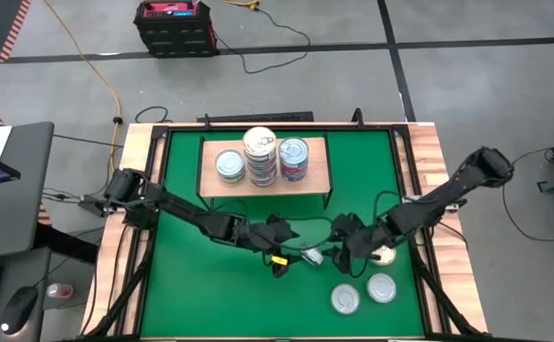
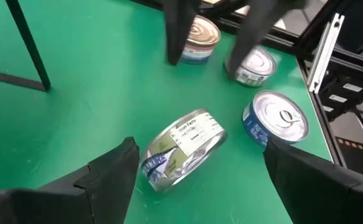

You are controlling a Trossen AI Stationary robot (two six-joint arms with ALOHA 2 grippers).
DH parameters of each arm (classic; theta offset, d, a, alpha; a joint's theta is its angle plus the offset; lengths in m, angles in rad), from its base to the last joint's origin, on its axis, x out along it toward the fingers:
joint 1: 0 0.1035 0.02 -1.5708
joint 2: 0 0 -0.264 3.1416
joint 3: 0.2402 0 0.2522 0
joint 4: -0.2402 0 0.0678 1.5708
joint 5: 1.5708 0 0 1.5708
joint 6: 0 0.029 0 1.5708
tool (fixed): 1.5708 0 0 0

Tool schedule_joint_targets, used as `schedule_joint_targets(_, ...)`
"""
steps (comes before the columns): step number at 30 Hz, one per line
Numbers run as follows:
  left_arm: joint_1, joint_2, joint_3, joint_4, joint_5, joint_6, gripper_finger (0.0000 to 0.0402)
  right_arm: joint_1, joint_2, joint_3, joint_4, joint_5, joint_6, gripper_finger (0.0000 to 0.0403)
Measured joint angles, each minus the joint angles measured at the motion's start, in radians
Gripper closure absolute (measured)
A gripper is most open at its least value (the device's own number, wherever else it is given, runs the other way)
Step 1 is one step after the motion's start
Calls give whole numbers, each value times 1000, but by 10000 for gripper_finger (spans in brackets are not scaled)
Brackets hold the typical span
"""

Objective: Stack canned seafood by type on shelf
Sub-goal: Stack the green tuna can on top of the colored tuna cans

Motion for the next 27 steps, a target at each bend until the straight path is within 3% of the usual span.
schedule_joint_targets(6,2,0,0,-22,27,-31,70,88,87,0,104,124,-10,123)
schedule_joint_targets(12,-18,-25,-1,-145,42,-65,70,128,223,79,78,232,-115,122)
schedule_joint_targets(16,-28,-55,0,-230,-1,-64,70,135,301,151,-23,315,-143,122)
schedule_joint_targets(27,-31,-63,-1,-303,-73,-183,70,129,452,161,82,270,-129,132)
